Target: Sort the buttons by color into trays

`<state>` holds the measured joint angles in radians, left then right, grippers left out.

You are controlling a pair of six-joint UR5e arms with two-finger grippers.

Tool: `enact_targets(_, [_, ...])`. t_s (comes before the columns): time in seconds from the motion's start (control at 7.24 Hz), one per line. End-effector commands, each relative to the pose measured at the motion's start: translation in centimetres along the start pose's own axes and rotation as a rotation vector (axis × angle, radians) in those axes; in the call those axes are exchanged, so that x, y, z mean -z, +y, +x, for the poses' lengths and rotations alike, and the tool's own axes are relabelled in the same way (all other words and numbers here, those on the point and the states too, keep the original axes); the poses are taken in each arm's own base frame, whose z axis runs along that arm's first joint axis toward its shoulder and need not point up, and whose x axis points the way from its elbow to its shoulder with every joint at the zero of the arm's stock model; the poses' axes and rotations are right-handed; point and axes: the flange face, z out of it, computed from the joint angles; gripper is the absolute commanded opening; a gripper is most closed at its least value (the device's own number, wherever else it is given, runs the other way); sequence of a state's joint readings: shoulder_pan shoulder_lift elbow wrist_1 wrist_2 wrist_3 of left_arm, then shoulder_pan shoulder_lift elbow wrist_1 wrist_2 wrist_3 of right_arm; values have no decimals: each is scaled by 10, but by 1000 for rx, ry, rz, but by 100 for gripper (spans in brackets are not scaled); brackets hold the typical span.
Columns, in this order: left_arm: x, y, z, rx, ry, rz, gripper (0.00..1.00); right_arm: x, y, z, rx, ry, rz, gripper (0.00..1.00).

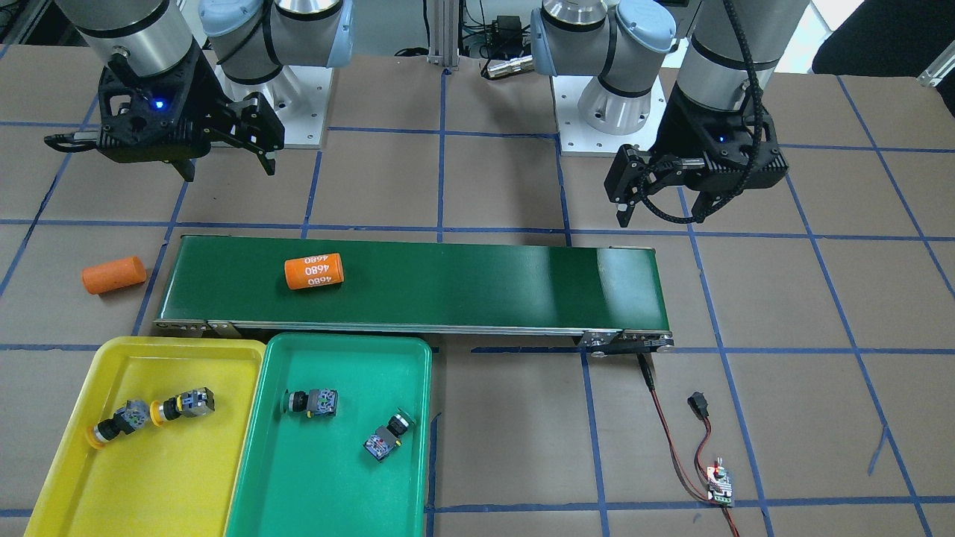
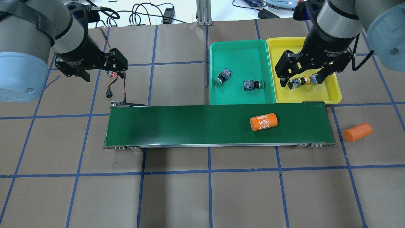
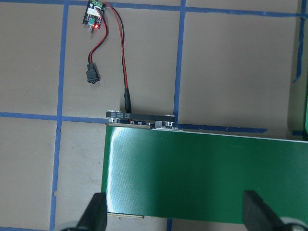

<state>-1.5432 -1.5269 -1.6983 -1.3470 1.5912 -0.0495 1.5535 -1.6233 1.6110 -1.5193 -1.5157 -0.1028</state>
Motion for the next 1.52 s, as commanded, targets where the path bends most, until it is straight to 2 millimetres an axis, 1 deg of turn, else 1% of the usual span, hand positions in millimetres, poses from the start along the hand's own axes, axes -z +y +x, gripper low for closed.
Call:
enact_targets(0.0, [-3, 1, 0, 6, -2, -39, 100, 7, 7, -2, -1, -7, 22, 100])
enact_targets(0.14, [2, 0, 0, 6, -1, -62, 100, 12, 12, -1, -1, 3, 30, 100])
enact_targets(0.28, [4, -3, 0, 7, -2, -73, 100, 12, 12, -3, 2, 2, 34, 100])
enact_targets(0.41, [4, -3, 0, 6, -3, -71, 100, 12, 13, -2, -1, 3, 33, 100])
enact_targets(1.38, [5, -3, 0, 8, 1, -68, 100, 13, 13, -1, 2, 7, 37, 100])
